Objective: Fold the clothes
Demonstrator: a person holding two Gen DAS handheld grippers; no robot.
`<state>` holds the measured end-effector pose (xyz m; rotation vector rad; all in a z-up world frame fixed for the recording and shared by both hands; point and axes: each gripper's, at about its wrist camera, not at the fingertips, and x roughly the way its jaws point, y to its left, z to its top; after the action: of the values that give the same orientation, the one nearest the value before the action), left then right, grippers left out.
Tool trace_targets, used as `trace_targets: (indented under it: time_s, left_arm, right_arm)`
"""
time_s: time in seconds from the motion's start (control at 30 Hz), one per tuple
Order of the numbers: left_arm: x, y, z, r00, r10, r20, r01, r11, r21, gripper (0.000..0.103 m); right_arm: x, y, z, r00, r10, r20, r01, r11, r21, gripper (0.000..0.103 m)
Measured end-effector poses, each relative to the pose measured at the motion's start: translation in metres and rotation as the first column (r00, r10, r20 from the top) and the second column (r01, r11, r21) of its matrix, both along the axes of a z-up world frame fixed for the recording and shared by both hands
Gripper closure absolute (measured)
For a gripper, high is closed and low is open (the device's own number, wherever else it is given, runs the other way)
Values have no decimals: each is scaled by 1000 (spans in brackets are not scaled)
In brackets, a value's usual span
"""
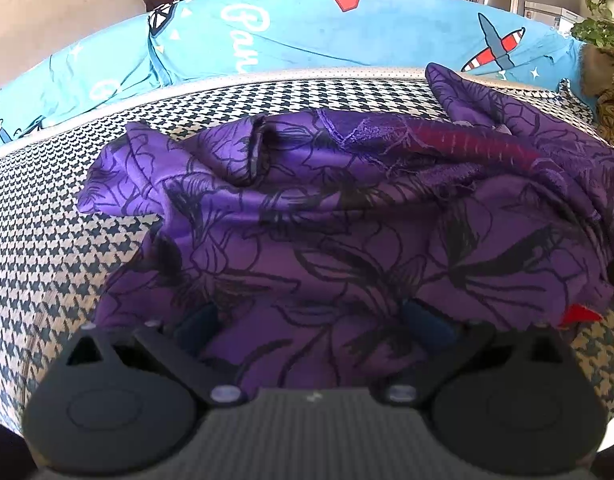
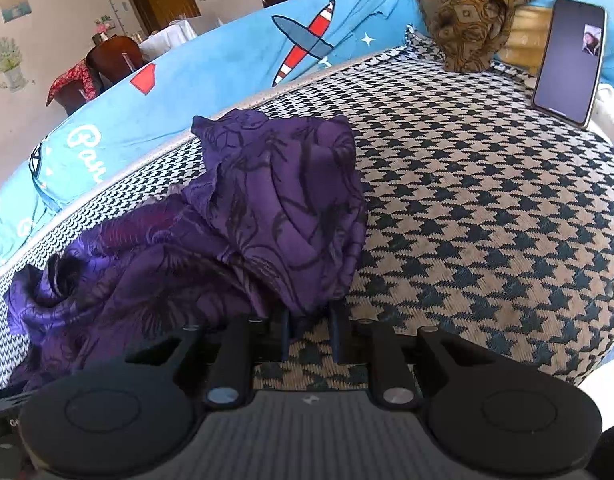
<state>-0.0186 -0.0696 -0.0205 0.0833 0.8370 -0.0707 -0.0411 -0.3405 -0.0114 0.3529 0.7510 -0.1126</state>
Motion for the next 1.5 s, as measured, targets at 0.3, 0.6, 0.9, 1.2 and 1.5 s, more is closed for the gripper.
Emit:
trace_targets:
  time_s: [0.3, 0.6, 0.9, 1.2, 1.5]
  left_arm:
    - [-9, 0, 0, 1000, -3, 17, 2, 1000, 12, 0]
    - [-17, 2, 1, 1000, 6, 27, -6, 1000, 6, 0]
    - [-24, 4, 4, 1000, 5, 26, -5, 1000, 0, 0]
    - [-36, 4, 9, 1000, -10, 26, 9, 1000, 8, 0]
    - [-53, 2, 25, 996, -59, 63, 60, 998, -17, 0]
  right_arm:
    - [-11, 7, -3, 1000, 27, 6, -27, 999, -35, 85]
    - [-23, 18, -7, 998, 68, 11, -66, 991, -118, 85]
    - [-35, 20, -8, 997, 82, 7, -80, 990, -114, 85]
    - [-46, 20, -8, 996, 89, -11, -90, 992, -93, 85]
    - [-62, 25, -5, 991, 125, -39, -127, 990, -60, 80]
